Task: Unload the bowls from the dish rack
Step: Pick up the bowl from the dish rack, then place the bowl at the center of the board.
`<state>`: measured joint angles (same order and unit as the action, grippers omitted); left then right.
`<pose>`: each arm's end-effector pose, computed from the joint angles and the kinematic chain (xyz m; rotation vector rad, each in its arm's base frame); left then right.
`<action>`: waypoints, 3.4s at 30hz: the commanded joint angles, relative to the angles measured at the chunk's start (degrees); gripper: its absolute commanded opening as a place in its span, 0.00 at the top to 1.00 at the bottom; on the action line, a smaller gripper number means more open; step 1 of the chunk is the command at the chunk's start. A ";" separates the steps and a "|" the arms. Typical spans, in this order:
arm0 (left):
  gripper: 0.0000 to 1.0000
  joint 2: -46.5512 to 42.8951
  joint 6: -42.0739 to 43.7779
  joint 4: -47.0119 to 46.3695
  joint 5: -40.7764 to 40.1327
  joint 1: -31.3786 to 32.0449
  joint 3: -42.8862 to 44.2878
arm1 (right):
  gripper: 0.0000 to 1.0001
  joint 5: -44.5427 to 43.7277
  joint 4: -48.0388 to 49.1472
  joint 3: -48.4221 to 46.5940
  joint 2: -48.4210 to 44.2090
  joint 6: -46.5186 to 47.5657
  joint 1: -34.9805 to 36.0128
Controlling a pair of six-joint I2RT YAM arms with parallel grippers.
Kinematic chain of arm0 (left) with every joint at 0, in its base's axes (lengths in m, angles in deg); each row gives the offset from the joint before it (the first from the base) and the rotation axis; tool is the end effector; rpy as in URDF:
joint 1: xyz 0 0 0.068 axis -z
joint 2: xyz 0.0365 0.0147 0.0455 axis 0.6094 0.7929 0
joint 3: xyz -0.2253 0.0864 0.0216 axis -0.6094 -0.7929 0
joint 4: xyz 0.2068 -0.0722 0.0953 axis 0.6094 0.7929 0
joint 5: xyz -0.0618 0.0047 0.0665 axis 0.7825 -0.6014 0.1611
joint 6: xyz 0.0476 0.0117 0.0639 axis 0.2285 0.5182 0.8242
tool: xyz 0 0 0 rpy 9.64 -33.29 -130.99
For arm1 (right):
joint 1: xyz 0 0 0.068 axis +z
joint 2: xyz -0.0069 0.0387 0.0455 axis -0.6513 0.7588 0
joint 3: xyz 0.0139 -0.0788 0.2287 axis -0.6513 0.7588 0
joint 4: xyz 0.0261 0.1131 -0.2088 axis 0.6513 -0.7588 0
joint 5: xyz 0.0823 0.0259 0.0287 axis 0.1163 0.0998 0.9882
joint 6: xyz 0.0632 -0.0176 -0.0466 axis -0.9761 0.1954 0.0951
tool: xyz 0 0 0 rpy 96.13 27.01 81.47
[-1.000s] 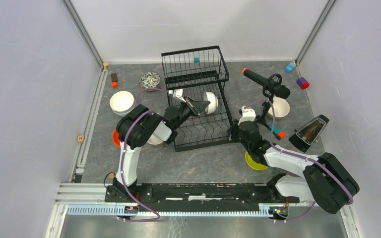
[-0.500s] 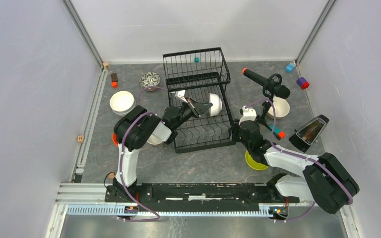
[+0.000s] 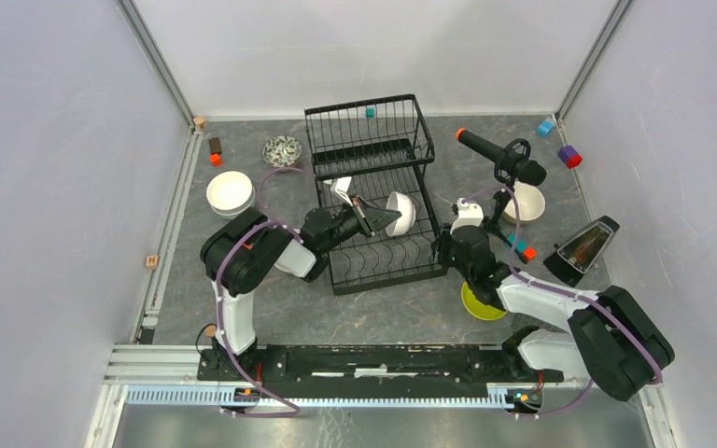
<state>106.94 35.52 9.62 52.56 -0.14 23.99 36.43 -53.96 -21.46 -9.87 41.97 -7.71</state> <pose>0.2775 -0.2411 0.1500 0.0961 1.6503 -1.4823 0.2193 0.1202 0.1285 0.0637 2.1175 0.3557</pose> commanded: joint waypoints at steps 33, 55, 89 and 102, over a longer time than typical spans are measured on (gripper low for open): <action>0.98 -3.74 2.78 -8.94 -1.15 2.23 -3.26 | 0.57 2.02 -1.59 -3.26 0.53 -0.03 -0.34; 0.98 -3.58 -17.44 -4.64 -4.35 4.46 -4.27 | 0.64 0.05 -2.70 -4.69 1.57 -1.05 -0.59; 0.98 -27.30 -7.75 12.52 -8.80 12.82 -11.86 | 0.41 -2.98 -23.81 -9.92 -22.46 3.97 -1.06; 0.98 -56.44 13.22 61.68 -14.11 20.47 -4.97 | 0.36 9.16 -37.64 -15.74 -35.05 8.71 -1.06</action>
<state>58.59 37.19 53.12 42.11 17.46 14.70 37.91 -87.10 -34.10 -43.73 48.31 -8.57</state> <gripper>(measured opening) 0.042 0.631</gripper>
